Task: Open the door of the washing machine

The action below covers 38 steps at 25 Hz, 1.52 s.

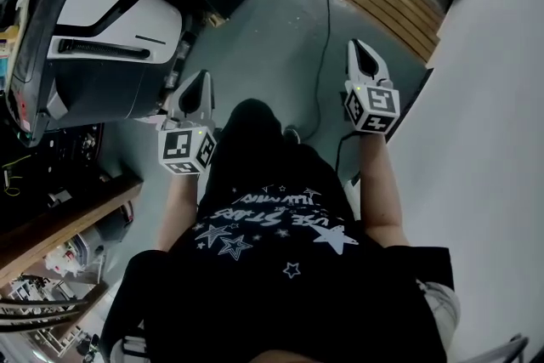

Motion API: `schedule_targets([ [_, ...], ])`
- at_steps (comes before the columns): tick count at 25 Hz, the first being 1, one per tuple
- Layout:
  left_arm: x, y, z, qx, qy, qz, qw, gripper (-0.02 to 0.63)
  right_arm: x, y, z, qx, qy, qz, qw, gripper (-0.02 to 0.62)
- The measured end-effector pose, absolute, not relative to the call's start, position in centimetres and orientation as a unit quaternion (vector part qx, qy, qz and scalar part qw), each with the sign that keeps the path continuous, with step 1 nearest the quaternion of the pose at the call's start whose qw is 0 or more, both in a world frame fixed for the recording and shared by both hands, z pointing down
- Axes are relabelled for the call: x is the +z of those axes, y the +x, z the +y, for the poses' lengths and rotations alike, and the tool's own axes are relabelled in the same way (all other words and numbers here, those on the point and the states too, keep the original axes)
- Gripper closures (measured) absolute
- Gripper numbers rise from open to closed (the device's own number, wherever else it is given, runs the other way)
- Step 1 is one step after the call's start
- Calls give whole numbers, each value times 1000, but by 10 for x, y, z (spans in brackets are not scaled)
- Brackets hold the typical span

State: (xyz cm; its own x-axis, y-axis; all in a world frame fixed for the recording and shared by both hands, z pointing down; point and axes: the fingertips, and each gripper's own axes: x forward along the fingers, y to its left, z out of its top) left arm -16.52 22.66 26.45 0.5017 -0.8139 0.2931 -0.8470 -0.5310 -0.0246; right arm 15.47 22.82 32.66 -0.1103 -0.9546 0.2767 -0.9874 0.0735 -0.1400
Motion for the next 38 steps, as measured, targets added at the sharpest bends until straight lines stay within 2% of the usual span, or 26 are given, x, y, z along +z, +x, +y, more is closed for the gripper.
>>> schedule_targets([
  [10,265,-170,217,124,864,-485,60,595,319,152,210,139,667,-731,38,592],
  [18,297,-165,164,113,864,-482,89,595,336,161,163,145,671,-724,66,592],
  [26,341,-139,34,122,857,-486,123,595,348,192,41,149,662,-727,103,592],
  [38,344,-85,-153,126,861,-473,136,595,336,232,-143,158,655,-727,135,592],
])
